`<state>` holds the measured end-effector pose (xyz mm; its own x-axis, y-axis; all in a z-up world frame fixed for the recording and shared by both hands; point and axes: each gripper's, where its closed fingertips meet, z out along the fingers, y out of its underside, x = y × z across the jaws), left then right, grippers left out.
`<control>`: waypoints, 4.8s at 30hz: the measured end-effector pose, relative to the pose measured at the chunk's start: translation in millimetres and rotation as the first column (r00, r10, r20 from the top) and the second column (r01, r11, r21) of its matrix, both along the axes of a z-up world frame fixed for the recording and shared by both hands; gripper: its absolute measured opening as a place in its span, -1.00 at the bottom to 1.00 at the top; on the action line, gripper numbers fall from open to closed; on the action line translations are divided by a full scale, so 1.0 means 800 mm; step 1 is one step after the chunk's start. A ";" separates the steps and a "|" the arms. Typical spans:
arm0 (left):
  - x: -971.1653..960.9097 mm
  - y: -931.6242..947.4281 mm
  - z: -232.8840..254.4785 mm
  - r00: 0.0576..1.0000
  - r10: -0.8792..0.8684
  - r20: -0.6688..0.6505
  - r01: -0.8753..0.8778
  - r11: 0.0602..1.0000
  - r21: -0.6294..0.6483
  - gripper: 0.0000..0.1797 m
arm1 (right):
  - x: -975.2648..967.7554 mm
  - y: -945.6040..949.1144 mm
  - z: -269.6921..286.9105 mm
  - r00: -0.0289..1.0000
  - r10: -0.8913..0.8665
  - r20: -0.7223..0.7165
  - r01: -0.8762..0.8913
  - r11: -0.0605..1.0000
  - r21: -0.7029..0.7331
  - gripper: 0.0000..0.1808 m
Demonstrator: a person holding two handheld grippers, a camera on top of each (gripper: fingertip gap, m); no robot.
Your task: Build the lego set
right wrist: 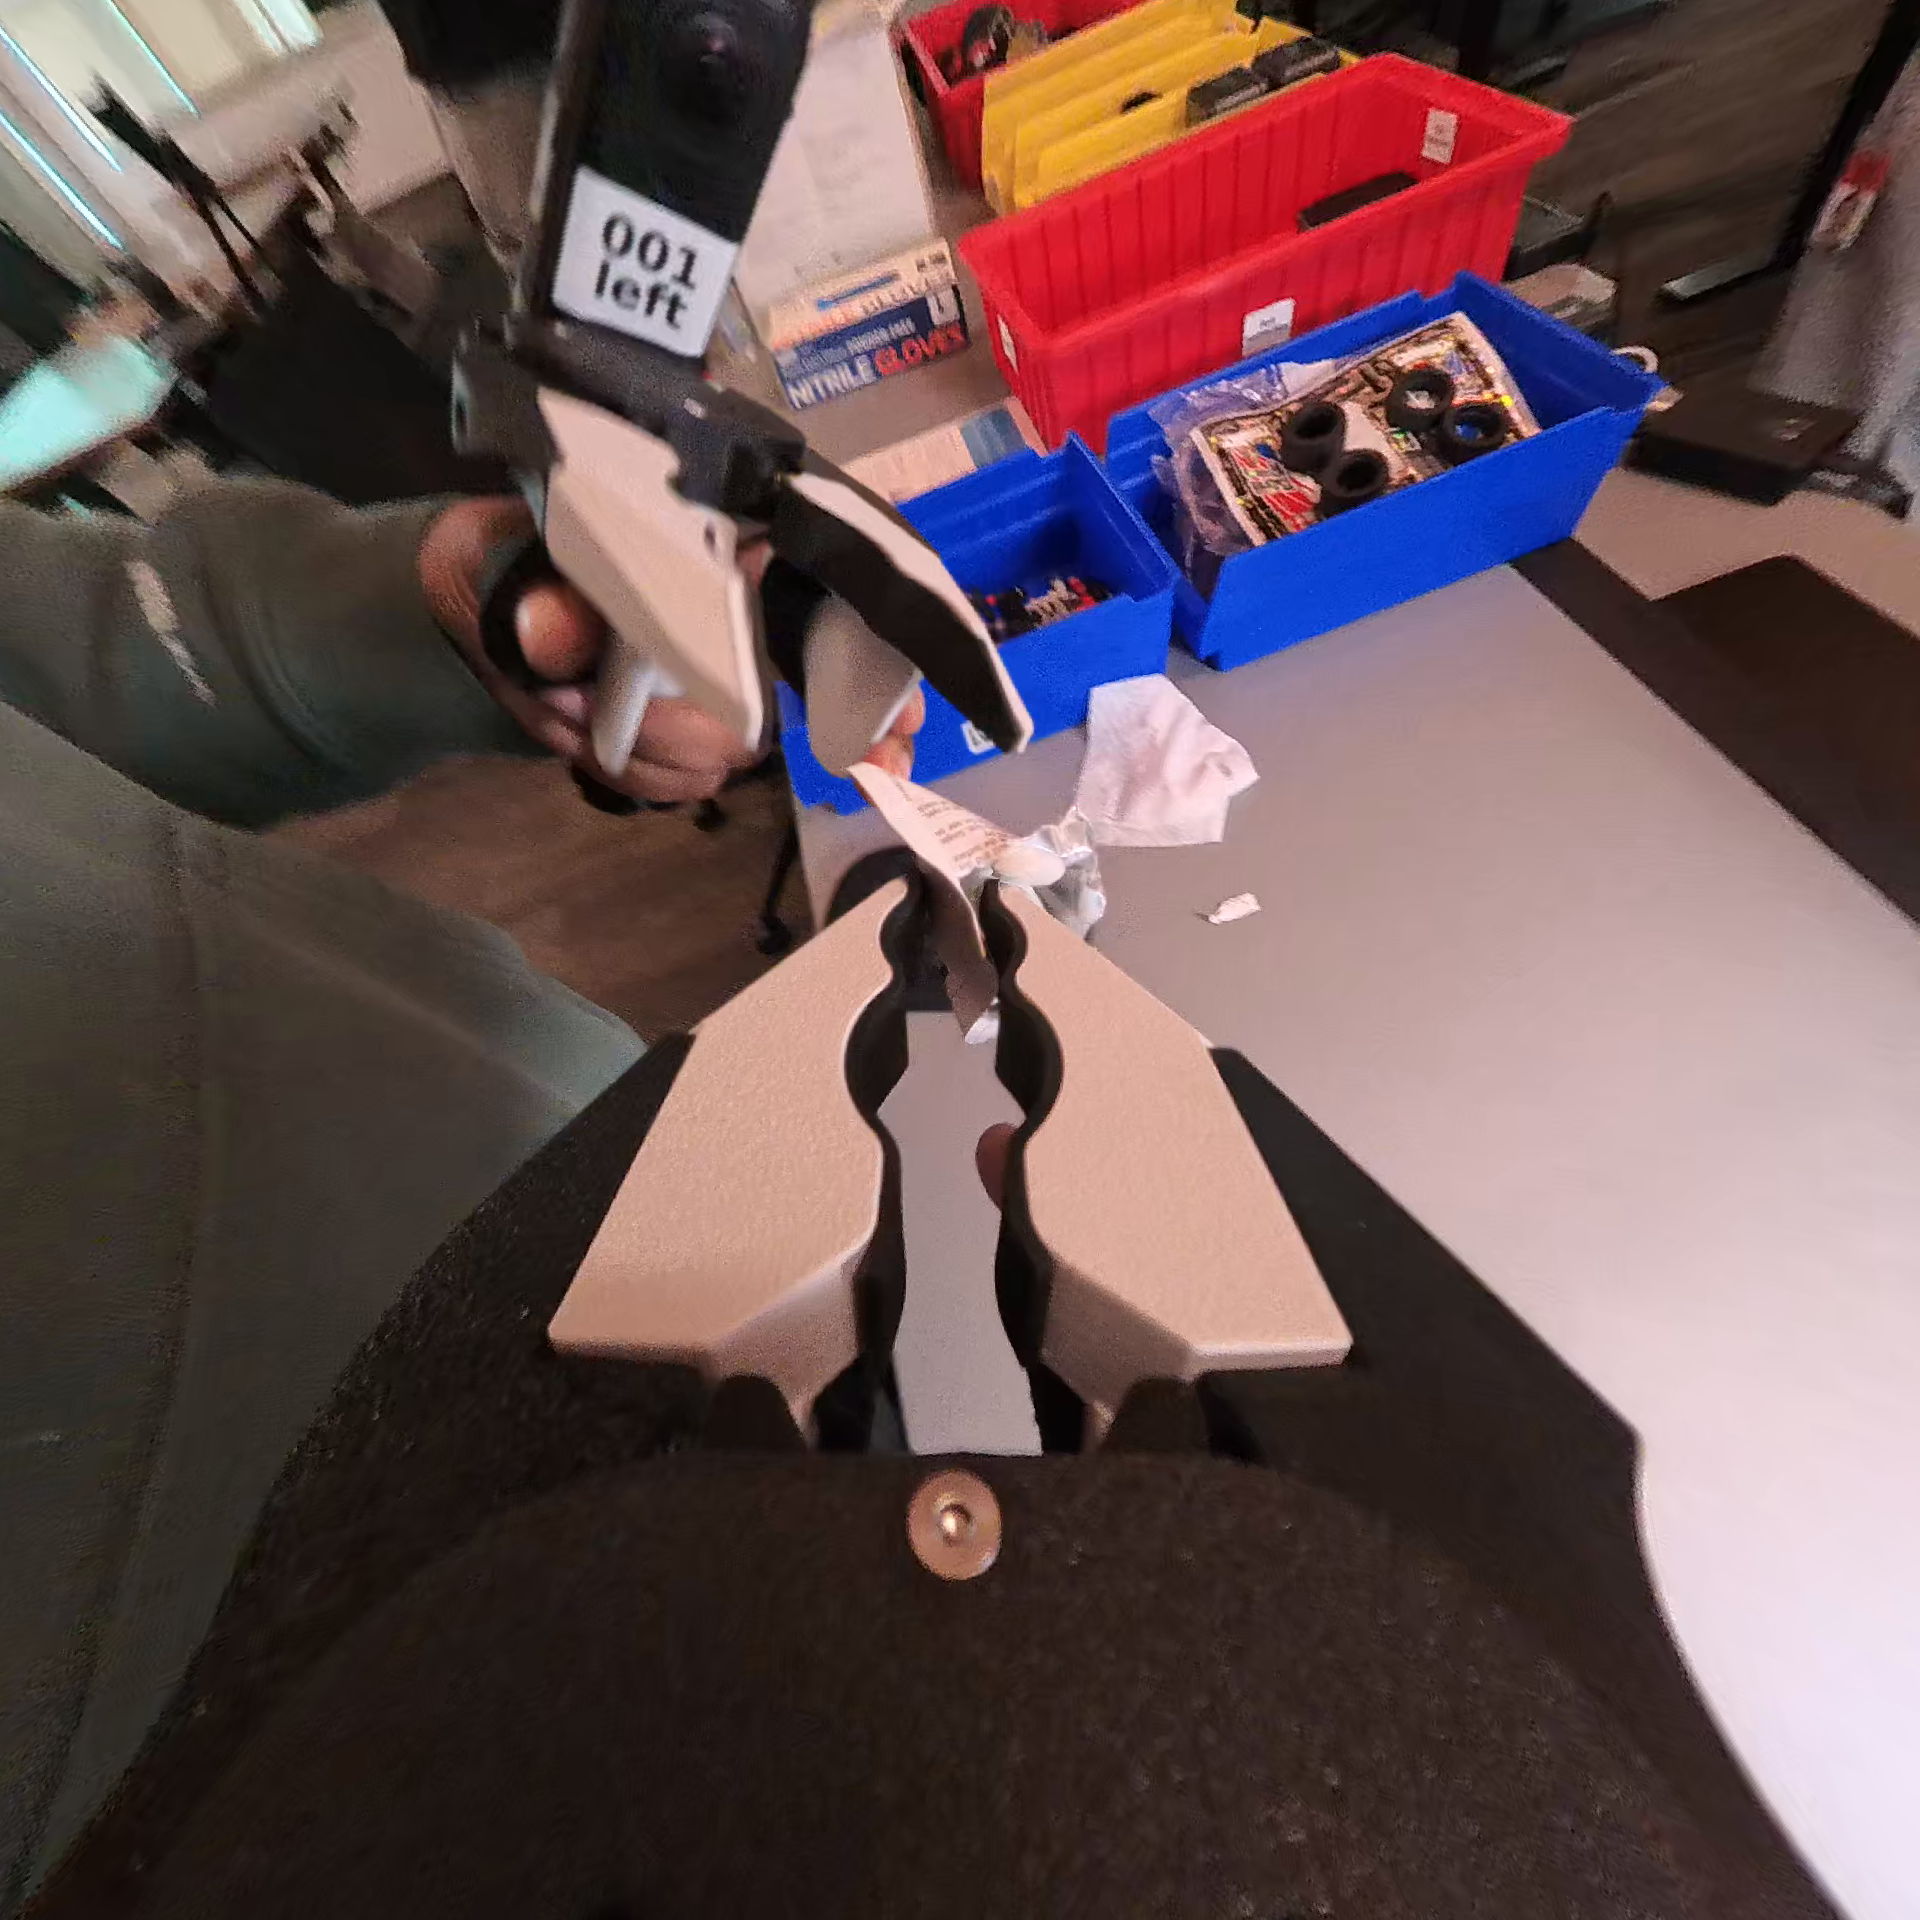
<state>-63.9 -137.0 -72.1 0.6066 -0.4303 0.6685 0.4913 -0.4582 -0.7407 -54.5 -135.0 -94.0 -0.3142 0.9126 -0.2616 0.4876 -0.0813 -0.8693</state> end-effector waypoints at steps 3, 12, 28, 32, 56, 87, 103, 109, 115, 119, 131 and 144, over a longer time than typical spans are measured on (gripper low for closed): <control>0.007 -0.005 0.003 0.980 -0.004 -0.198 0.017 0.998 0.067 -0.50 | -0.004 -0.011 0.017 0.999 0.038 0.004 -0.037 0.990 -0.138 -0.92; 0.002 -0.030 0.042 0.998 -0.026 -0.049 0.035 0.983 0.179 -0.84 | -0.019 -0.056 0.052 0.967 0.230 -0.107 -0.244 0.959 -0.146 -0.96; -0.079 -0.074 0.032 0.922 0.073 0.381 -0.192 0.939 0.284 -0.91 | -0.060 -0.109 0.055 0.917 0.386 -0.102 -0.394 0.916 -0.075 -0.47; -0.149 -0.112 0.013 0.798 0.142 0.586 -0.363 0.890 0.278 -0.91 | -0.085 -0.087 0.030 0.940 0.339 -0.032 -0.340 0.938 -0.066 -0.42; -0.289 -0.184 0.008 0.584 0.214 0.783 -0.579 0.786 0.216 -0.91 | -0.273 0.037 -0.410 0.860 -0.230 0.456 0.017 0.905 0.425 -1.00; -0.278 -0.145 -0.010 0.578 0.222 0.785 -0.549 0.818 0.173 -0.91 | -0.258 0.039 -0.366 0.910 -0.163 0.382 0.049 0.955 0.292 -0.44; -0.296 -0.173 -0.018 0.565 0.253 0.785 -0.579 0.800 0.159 -0.91 | -0.279 0.046 -0.408 0.884 -0.221 0.412 0.069 0.933 0.352 -0.74; -0.298 -0.176 -0.019 0.563 0.254 0.786 -0.582 0.798 0.159 -0.91 | -0.277 0.047 -0.409 0.884 -0.232 0.405 0.066 0.921 0.383 -0.80; -0.295 -0.170 -0.016 0.569 0.244 0.785 -0.571 0.805 0.164 -0.90 | -0.275 0.047 -0.409 0.886 -0.244 0.394 0.066 0.908 0.413 -0.92; -0.291 -0.168 -0.015 0.571 0.240 0.785 -0.566 0.808 0.164 -0.91 | -0.272 0.048 -0.410 0.882 -0.252 0.398 0.062 0.900 0.432 -1.00; -0.264 -0.115 -0.004 0.575 0.124 0.808 -0.478 0.853 0.209 -0.91 | -0.234 0.057 -0.213 0.973 -0.190 0.134 0.155 0.959 0.238 -1.00; -0.121 0.038 0.067 0.481 -0.286 0.829 -0.103 0.920 0.378 -0.91 | -0.078 0.029 0.133 0.974 -0.089 -0.206 0.113 0.987 0.111 -1.00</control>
